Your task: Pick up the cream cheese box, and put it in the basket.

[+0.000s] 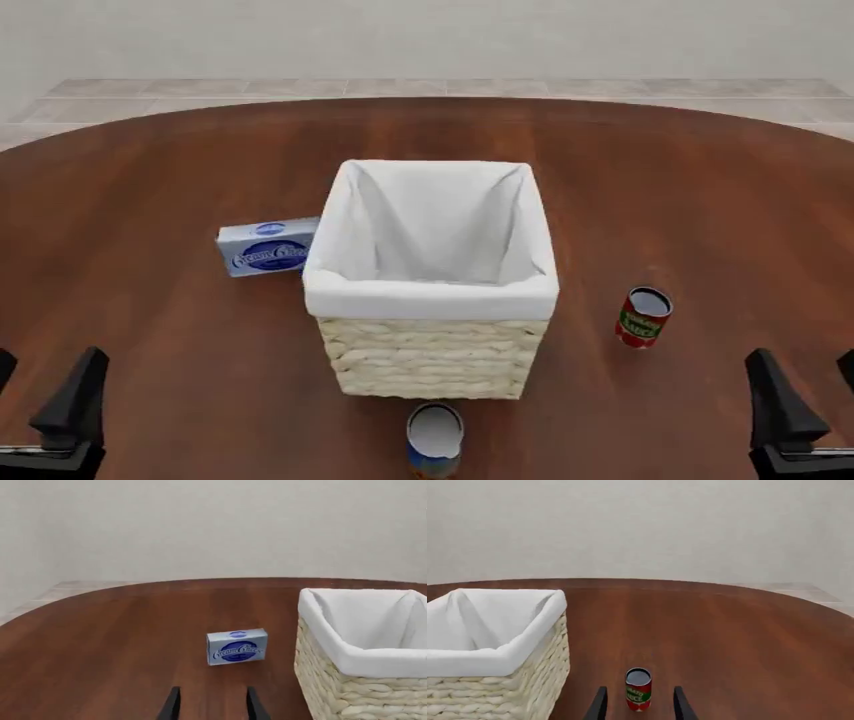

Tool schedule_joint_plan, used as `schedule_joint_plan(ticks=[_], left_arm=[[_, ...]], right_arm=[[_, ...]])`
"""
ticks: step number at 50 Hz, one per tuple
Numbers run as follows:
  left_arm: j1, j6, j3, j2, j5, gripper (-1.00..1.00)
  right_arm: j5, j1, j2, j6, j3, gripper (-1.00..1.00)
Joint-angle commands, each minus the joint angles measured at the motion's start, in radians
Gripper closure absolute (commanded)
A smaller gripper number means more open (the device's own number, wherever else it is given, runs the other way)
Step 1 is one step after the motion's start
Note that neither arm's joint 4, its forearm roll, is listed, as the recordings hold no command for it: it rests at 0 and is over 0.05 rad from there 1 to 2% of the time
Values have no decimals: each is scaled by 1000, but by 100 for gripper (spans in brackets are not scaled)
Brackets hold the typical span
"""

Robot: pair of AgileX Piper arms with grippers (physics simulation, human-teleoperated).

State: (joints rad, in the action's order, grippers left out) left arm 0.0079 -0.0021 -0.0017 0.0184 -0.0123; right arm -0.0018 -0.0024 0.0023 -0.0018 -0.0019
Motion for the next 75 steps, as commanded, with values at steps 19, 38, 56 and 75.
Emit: schedule_joint_plan(ticks=[19,38,56,75], left_arm=[[-39,10,-33,108,-67,-100],[-55,131,-340,589,-205,-100],[-23,342,-630,861,-147,-100],[-152,347,-941,1057,158,-100]], right_arm=[[7,8,0,0,-8,-100],[7,30,-1,11,-3,-100],[-3,34,19,9,1,-100],[-2,38,23,1,0,-100]])
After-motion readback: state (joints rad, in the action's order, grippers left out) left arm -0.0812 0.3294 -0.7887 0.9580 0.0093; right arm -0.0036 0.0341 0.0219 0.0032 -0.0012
